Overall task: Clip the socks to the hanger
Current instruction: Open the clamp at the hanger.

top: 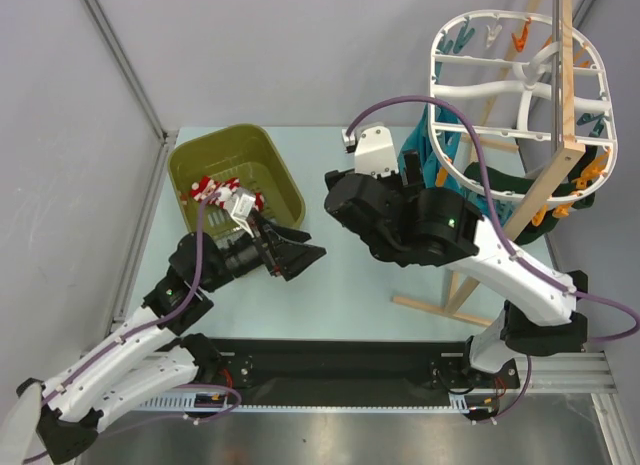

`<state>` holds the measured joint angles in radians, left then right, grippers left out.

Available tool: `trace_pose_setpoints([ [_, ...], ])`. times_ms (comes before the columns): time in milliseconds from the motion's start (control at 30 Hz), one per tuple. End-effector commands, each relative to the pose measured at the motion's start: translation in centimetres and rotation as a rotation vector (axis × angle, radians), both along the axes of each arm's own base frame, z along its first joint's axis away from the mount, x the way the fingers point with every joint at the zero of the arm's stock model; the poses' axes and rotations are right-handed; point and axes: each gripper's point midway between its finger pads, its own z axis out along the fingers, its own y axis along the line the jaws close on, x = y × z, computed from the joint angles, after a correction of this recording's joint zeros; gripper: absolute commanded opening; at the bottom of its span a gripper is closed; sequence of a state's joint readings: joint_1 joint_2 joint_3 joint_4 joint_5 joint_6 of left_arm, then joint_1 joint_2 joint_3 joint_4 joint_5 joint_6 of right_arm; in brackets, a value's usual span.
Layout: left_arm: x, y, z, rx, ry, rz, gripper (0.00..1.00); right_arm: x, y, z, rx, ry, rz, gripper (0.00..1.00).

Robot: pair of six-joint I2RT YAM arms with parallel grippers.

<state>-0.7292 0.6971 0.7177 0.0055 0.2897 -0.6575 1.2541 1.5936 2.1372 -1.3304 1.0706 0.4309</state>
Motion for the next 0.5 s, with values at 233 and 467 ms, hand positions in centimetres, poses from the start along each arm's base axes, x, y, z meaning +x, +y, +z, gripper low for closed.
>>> trace_pose_setpoints([
  [233,-1.0,-5.5,3.0,-0.155,-0.166,-0.089,0.67,-1.5,-2.6,3.5,0.085,-0.001,0.102,0.97],
  [467,0.1,-12.4,4.5,-0.192,-0.257,-0.191,0.51,-2.0,-3.2,7.2,0.205,-0.058,0.127,0.86],
])
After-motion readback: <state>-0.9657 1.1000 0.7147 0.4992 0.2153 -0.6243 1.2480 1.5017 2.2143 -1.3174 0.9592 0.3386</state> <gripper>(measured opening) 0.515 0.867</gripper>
